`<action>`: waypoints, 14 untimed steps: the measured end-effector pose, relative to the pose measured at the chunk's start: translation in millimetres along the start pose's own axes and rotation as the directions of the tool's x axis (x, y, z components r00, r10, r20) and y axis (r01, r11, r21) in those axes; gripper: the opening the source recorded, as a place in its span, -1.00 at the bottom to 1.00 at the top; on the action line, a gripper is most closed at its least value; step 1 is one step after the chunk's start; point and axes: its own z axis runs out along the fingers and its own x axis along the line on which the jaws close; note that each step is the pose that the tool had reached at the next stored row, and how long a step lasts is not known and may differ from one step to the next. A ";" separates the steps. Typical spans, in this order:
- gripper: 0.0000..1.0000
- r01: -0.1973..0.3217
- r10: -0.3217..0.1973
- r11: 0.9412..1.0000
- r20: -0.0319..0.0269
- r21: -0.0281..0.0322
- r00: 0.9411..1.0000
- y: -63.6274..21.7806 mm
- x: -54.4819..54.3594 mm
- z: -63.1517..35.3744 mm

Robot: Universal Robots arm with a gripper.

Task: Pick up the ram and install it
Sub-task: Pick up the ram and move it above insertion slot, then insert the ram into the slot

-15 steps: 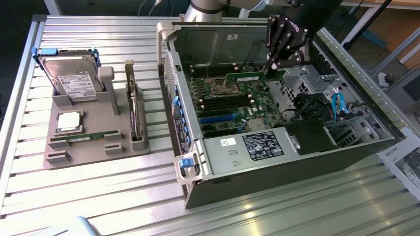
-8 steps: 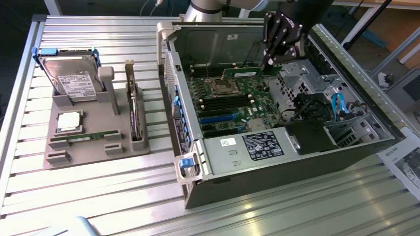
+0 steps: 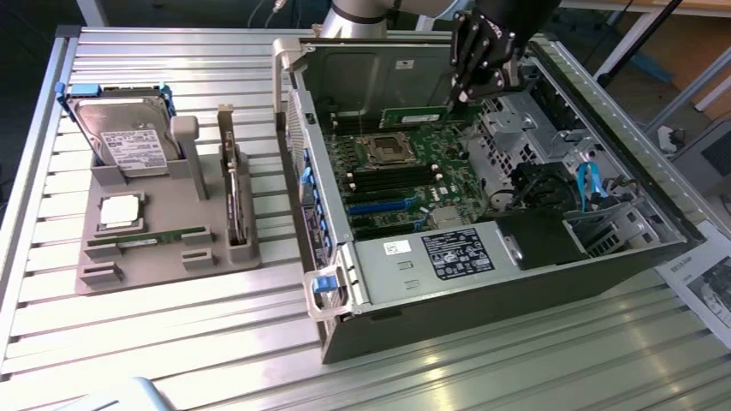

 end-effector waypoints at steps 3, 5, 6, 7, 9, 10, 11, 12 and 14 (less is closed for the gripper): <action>-0.76 0.000 0.000 1.000 0.002 0.000 1.000 -0.1 -3.1 0.5; -0.76 0.000 0.000 1.000 0.002 0.000 1.000 0.0 -3.1 0.5; -0.76 0.000 0.000 1.000 0.002 0.000 1.000 0.0 -3.1 0.5; -0.76 0.000 0.000 1.000 0.002 0.000 1.000 0.0 -3.2 0.5; -0.76 0.000 0.000 1.000 0.002 0.000 1.000 0.0 -3.2 0.5; -0.76 0.000 0.000 1.000 0.002 0.000 1.000 0.0 -3.2 0.6; -0.76 0.000 0.000 1.000 0.002 0.000 1.000 0.0 -3.2 0.5; -0.76 0.000 0.000 1.000 0.002 0.000 1.000 0.0 -3.2 0.5; -0.76 0.000 0.000 1.000 0.002 0.000 1.000 0.0 -3.2 0.5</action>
